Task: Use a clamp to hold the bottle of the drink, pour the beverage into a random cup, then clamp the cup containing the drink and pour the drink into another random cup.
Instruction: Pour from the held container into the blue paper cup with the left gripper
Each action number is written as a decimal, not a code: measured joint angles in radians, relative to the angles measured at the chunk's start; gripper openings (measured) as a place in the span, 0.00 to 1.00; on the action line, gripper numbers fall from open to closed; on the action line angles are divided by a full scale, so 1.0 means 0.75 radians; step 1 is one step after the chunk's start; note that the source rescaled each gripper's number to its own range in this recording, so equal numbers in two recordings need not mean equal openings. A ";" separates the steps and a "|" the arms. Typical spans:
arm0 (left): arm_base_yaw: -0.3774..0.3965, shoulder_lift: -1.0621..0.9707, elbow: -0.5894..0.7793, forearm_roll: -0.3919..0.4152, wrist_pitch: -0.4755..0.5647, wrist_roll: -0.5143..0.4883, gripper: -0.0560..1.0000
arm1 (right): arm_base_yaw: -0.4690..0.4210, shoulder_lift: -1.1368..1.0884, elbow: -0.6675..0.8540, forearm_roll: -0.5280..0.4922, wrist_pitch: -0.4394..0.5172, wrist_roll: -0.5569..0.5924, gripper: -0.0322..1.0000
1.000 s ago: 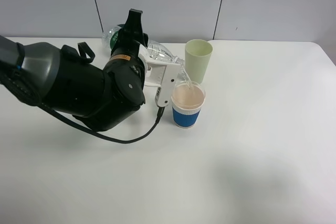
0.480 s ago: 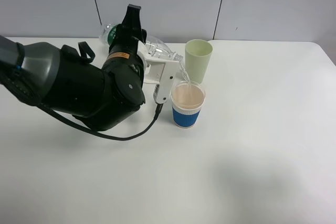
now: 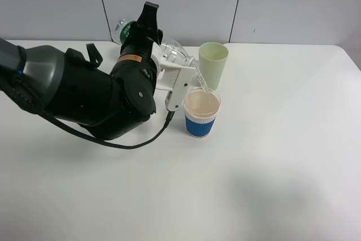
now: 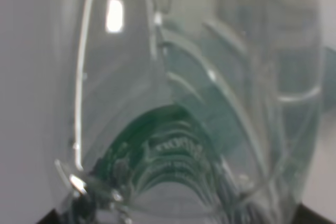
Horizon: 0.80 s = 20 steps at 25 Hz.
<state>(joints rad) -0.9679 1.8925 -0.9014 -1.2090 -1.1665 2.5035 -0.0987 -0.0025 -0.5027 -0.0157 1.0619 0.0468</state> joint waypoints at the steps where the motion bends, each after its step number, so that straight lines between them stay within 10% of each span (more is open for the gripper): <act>1: 0.000 0.000 0.000 0.000 -0.003 0.005 0.09 | 0.000 0.000 0.000 0.000 0.000 0.000 1.00; 20: 0.000 0.000 0.000 0.034 -0.006 0.151 0.09 | 0.000 0.000 0.000 0.000 0.000 0.000 1.00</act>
<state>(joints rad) -0.9679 1.8925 -0.9014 -1.1835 -1.1707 2.6169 -0.0987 -0.0025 -0.5027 -0.0157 1.0619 0.0468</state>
